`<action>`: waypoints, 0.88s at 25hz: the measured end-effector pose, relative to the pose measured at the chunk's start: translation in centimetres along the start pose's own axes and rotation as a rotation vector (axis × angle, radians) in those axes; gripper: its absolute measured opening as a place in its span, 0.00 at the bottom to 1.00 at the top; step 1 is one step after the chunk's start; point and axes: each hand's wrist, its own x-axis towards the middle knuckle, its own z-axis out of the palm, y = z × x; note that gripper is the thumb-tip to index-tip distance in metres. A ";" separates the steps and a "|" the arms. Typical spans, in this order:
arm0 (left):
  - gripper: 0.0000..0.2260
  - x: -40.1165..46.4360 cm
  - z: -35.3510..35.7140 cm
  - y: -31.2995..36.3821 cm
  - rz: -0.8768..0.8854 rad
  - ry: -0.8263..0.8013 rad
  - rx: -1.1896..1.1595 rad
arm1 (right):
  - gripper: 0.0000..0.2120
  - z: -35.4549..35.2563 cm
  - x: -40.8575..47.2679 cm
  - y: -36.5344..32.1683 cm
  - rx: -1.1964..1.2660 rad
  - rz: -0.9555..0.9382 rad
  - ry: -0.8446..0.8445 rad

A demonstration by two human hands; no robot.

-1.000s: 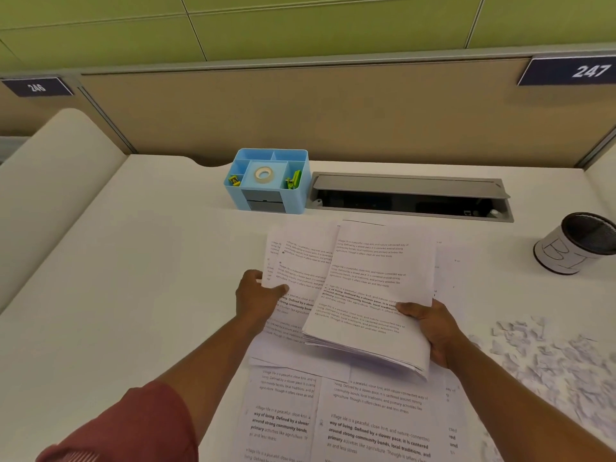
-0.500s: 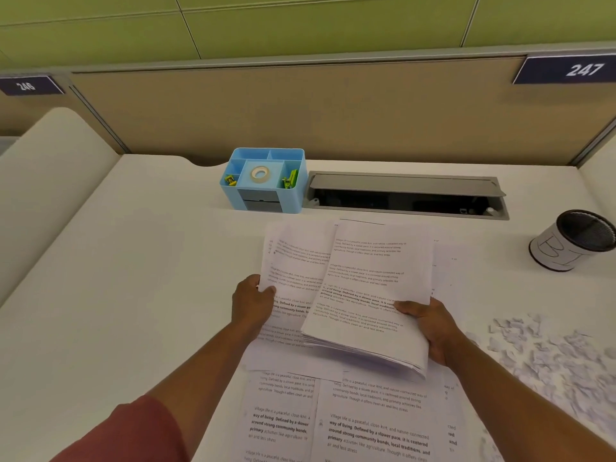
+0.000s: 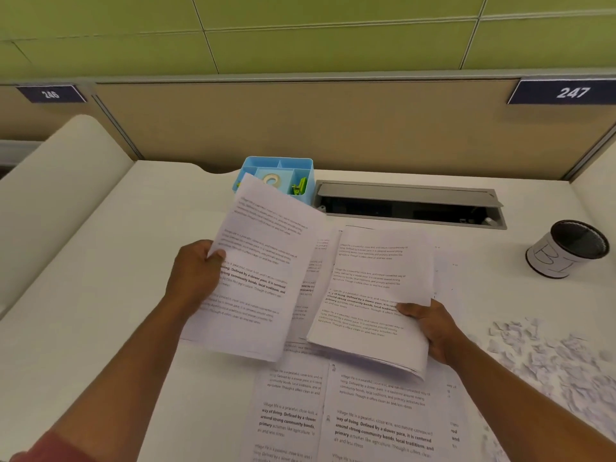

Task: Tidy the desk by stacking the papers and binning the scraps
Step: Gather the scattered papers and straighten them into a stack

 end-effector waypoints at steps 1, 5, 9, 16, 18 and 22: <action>0.07 -0.2 -0.9 0.3 -0.037 -0.022 -0.089 | 0.14 0.2 -0.3 0.0 -0.008 -0.010 -0.007; 0.06 -1.9 -1.6 0.8 -0.204 -0.230 -0.438 | 0.16 1.6 -2.7 0.4 -0.027 -0.060 -0.066; 0.06 -4.6 2.1 0.4 -0.234 -0.340 -0.375 | 0.17 3.9 -6.6 0.4 -0.035 -0.113 -0.168; 0.07 -9.1 5.7 0.0 -0.169 -0.419 -0.202 | 0.17 6.0 -11.6 1.3 -0.003 -0.110 -0.307; 0.08 -9.7 5.6 -0.1 -0.158 -0.427 -0.190 | 0.18 5.8 -12.3 1.4 0.021 -0.094 -0.342; 0.12 -10.5 5.4 -0.3 -0.175 -0.471 -0.237 | 0.21 5.4 -12.8 1.7 0.033 -0.053 -0.367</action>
